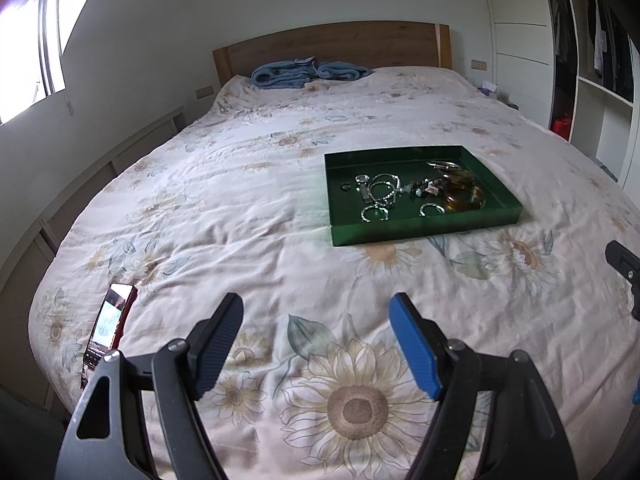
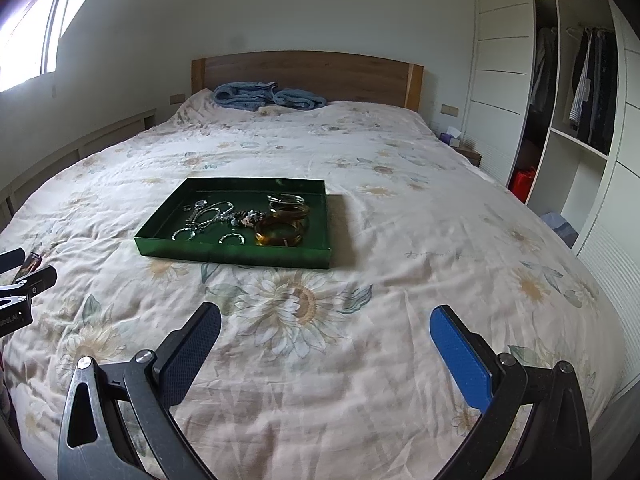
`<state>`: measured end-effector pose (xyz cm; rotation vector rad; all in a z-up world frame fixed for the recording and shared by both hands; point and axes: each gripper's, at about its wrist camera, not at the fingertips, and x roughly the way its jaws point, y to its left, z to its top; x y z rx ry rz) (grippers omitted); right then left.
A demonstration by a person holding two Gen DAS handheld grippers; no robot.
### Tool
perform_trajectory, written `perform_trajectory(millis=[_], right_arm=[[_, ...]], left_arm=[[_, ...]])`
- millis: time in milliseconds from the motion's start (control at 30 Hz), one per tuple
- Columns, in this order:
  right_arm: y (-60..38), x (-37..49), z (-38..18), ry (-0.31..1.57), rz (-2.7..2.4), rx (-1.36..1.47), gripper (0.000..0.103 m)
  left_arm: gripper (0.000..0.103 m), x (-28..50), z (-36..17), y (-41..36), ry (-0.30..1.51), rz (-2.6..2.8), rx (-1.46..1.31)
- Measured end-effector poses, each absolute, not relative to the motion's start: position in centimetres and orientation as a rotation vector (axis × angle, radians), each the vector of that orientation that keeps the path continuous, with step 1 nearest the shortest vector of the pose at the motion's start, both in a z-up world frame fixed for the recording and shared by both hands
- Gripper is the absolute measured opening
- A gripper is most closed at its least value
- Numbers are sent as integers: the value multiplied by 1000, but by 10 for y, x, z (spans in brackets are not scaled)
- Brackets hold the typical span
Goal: Organize jewelry
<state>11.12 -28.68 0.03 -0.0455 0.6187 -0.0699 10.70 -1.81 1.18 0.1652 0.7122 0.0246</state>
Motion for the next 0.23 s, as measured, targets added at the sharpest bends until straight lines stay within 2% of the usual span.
perform_trajectory(millis=[233], right_arm=[[-298,108,-2,618,-78,-46,103]], left_arm=[[74,106,9,-25,719,28,175]])
